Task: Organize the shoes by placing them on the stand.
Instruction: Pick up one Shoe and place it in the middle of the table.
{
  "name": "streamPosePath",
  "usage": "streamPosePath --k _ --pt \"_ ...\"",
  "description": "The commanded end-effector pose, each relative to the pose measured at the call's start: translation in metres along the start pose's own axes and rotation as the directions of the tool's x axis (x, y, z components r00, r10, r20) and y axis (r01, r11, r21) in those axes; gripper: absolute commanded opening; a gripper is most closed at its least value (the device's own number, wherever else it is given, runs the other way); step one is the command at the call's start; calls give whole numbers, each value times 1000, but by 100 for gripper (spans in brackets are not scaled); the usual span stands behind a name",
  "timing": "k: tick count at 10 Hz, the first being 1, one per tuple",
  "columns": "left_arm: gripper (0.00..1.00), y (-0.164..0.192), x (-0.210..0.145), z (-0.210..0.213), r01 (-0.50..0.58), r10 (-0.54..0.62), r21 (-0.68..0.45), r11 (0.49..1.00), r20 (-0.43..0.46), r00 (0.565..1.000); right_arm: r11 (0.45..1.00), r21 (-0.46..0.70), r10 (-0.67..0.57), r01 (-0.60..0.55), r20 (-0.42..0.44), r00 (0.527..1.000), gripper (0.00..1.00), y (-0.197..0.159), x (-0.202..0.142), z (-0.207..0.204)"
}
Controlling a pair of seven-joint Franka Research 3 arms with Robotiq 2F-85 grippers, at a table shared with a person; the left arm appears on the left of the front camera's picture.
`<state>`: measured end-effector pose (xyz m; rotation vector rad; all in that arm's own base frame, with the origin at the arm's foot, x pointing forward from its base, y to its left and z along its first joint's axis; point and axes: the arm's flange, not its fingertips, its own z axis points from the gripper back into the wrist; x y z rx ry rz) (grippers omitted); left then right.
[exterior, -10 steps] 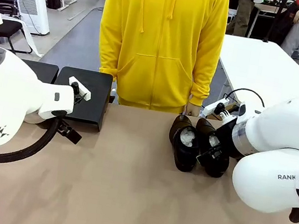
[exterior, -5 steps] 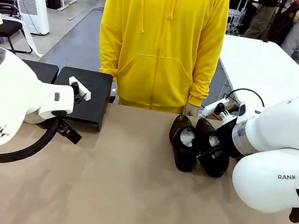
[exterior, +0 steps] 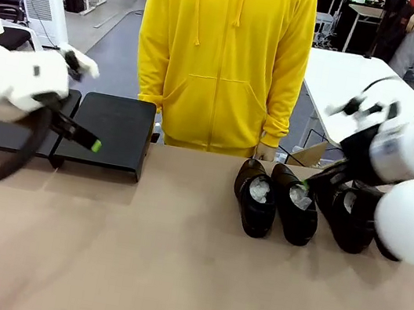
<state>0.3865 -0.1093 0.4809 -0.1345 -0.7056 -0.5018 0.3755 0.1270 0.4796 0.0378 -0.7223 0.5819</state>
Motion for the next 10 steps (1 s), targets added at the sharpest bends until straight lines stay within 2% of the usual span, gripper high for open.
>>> streamPosePath --k 1,2,3,5,8,10 --pt "100 38 -1 41 2 -10 -180 984 -42 999 992 119 -32 29 23 999 100 -26 -32 54" --pt "100 58 -1 58 -26 21 -254 967 -20 1000 979 191 -77 74 10 997 100 -42 -39 75" --pt "100 77 -3 77 -45 53 -333 942 16 998 966 238 -113 96 56 992 100 -57 -50 97" --pt "100 92 -7 100 -60 78 -334 941 41 996 942 323 -144 95 129 981 100 -74 -71 125" --pt "100 83 -3 98 -61 65 -348 935 2 998 926 373 -105 60 102 989 100 -79 -81 125" --pt "100 78 1 92 -101 103 -335 937 -13 995 911 409 -113 57 114 987 100 -78 -76 117"
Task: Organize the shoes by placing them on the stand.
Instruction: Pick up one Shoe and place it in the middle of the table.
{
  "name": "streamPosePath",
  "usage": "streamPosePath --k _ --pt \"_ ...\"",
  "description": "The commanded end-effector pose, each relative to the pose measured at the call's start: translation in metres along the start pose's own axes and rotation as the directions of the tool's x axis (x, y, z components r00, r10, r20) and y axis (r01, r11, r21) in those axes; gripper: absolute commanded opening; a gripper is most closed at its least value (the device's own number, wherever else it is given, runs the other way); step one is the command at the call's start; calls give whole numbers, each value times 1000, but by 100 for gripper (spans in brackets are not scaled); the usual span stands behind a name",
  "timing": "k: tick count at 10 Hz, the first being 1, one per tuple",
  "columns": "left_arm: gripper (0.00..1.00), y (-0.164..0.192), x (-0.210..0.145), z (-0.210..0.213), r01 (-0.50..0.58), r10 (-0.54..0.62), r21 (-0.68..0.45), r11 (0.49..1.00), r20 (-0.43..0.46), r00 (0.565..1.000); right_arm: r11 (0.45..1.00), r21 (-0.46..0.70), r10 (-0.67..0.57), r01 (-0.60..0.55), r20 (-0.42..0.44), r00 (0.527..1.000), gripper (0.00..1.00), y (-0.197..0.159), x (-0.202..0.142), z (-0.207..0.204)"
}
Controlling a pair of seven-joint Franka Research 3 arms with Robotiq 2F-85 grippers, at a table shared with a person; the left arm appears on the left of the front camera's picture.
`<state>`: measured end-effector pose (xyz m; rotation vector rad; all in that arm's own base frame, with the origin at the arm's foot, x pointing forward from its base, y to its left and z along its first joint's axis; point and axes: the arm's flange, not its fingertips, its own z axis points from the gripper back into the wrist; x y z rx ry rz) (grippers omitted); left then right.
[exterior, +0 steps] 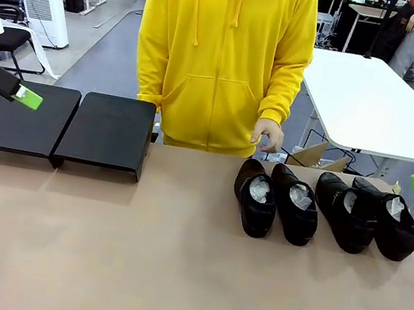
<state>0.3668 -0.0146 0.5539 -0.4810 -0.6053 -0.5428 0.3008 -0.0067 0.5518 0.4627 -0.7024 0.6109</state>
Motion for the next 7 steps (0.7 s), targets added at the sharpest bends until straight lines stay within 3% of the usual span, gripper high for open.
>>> streamPosePath --k 1,7 --pt "100 3 -2 8 7 -7 -4 1000 13 1000 1000 -14 -2 2 8 1000 100 1 0 5" --pt "100 3 -2 8 7 -7 -4 1000 13 1000 1000 -14 -2 2 8 1000 100 1 0 5"
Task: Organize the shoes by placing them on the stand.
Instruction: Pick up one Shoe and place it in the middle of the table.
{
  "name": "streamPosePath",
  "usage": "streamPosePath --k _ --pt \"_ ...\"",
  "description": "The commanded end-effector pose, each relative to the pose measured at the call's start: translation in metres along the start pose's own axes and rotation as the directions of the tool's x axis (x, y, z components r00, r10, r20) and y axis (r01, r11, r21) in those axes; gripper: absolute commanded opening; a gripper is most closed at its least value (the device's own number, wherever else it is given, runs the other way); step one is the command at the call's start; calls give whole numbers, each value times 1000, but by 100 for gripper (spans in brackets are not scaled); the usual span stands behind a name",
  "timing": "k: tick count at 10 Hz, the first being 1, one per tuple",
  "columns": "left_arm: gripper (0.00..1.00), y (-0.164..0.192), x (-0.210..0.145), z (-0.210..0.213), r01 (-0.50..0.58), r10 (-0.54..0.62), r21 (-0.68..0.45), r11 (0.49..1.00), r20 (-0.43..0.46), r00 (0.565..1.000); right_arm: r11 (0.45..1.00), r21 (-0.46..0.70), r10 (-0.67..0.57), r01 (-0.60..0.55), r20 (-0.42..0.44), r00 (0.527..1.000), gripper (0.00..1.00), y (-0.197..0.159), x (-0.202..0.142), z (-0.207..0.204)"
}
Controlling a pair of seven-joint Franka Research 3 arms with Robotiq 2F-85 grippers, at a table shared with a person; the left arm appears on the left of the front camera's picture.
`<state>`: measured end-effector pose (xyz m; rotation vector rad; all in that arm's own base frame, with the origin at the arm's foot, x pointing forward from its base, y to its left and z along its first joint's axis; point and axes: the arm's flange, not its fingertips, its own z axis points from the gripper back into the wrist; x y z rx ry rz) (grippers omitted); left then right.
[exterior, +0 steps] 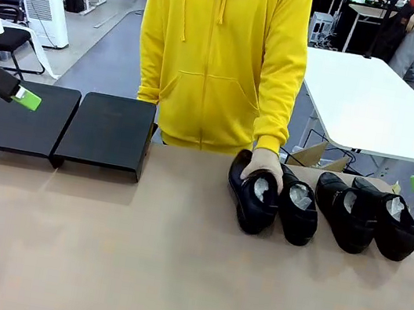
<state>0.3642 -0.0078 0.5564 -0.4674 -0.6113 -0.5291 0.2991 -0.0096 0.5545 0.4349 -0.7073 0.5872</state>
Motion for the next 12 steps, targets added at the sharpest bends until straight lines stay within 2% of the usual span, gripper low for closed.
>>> streamPosePath --k 1,6,7,9,12 --pt "100 0 1 1 14 -14 -21 1000 10 1000 1000 20 10 -10 10 1000 100 1 1 1" --pt "100 0 1 1 14 -14 -21 1000 10 1000 1000 0 0 0 0 1000 100 0 0 0" --pt "100 0 1 1 14 -14 -21 1000 10 1000 998 -55 -47 43 -85 995 100 -11 12 -17" --pt "100 0 1 1 14 -14 -21 1000 10 1000 992 -75 -112 98 -211 971 100 -42 36 -42" --pt "100 0 1 1 14 -14 -21 1000 10 1000 977 -109 -210 184 -333 919 100 -99 69 -106"
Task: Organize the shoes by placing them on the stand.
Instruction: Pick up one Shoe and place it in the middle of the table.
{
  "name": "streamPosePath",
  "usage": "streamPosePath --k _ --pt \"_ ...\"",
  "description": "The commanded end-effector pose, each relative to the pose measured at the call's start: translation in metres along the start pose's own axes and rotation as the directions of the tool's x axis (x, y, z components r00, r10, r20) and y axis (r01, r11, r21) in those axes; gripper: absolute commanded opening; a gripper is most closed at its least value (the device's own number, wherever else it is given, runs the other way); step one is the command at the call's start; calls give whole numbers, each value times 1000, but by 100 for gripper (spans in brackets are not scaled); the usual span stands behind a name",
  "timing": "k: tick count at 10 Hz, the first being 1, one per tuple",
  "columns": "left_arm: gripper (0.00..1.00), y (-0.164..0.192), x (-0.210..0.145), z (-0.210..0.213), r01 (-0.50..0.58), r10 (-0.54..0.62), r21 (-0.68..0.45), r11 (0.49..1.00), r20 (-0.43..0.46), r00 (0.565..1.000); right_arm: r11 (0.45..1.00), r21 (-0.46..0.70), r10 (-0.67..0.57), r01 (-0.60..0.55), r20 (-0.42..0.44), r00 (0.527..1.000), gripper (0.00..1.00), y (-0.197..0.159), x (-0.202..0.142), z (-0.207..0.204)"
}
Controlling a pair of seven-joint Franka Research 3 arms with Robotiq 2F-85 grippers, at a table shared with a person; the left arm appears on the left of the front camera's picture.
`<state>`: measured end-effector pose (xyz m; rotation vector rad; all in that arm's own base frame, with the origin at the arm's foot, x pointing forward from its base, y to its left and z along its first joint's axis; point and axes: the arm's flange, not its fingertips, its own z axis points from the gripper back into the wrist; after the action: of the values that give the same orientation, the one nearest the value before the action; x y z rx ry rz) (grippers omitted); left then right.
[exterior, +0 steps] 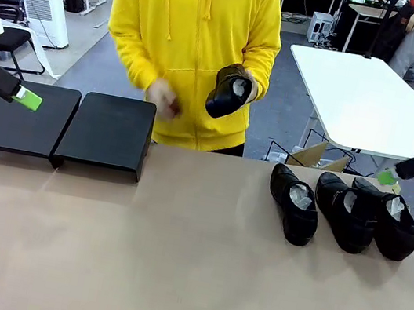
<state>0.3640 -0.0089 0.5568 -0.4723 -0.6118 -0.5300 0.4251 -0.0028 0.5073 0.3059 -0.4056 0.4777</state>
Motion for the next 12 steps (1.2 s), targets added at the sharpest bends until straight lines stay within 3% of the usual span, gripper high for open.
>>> streamPosePath --k 1,2,4,8,12 --pt "100 1 0 1 15 -15 -17 1000 8 1000 994 -38 -105 103 -36 994 100 -31 37 -30" --pt "100 1 0 1 15 -15 -17 1000 8 1000 1000 0 0 0 0 1000 100 0 0 0" --pt "100 1 0 1 15 -15 -17 1000 8 1000 1000 0 0 0 0 1000 100 0 0 0" --pt "100 1 0 1 15 -15 -17 1000 8 1000 969 -166 -211 183 -173 962 100 -46 42 -55" --pt "100 1 0 1 15 -15 -17 1000 8 1000 929 -239 -336 283 -222 915 100 -78 57 -95"
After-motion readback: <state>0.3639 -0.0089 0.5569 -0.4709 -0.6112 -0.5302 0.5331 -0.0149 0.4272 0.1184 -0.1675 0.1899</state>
